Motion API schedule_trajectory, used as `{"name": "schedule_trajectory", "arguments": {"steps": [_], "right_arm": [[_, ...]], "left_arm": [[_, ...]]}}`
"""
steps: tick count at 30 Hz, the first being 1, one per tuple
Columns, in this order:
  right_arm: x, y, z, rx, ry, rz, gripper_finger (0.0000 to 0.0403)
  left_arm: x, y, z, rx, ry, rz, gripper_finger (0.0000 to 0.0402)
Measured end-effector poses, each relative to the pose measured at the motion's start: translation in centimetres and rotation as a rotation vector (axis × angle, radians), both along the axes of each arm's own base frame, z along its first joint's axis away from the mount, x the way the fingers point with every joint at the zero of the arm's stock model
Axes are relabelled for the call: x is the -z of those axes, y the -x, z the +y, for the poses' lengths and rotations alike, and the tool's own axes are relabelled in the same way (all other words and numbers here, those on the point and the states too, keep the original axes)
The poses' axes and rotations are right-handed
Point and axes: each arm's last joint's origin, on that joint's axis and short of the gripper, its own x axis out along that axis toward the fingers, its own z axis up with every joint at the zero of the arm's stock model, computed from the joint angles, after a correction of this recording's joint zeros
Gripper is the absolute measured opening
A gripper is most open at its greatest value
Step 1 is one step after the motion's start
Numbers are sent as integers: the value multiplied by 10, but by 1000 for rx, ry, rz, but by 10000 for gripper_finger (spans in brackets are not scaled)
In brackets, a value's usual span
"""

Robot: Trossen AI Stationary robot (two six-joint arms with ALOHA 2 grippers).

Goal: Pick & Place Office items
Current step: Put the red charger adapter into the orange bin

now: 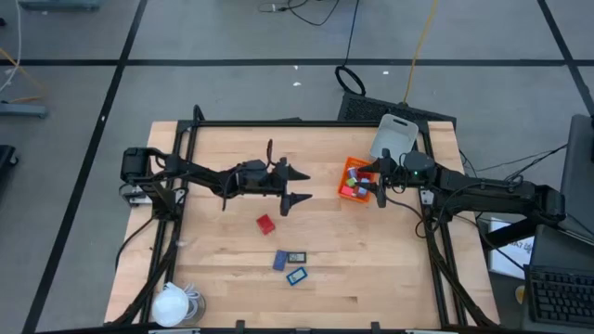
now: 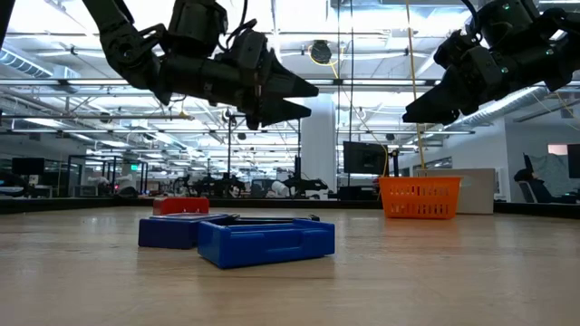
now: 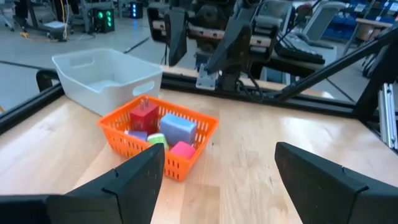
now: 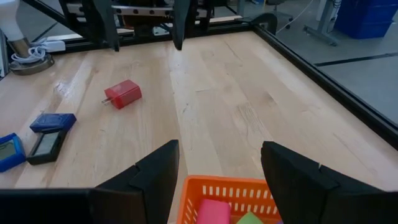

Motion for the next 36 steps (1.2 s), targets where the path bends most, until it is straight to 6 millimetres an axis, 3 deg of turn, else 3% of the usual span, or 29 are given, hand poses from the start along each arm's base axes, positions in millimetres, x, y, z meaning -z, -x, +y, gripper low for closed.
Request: {"name": "schedule_trajectory", "arguments": {"steps": [5, 10, 23, 36], "right_arm": [[0, 0, 0, -1, 2, 0, 219], [0, 0, 0, 0, 2, 0, 219], [0, 0, 0, 0, 3, 0, 219], [0, 0, 0, 0, 2, -1, 219]], "left_arm": [[3, 0, 0, 1, 5, 27, 318], [-9, 7, -1, 1, 9, 43, 326], [-58, 57, -7, 12, -17, 208, 305], [-43, 85, -11, 32, 6, 527, 322]]}}
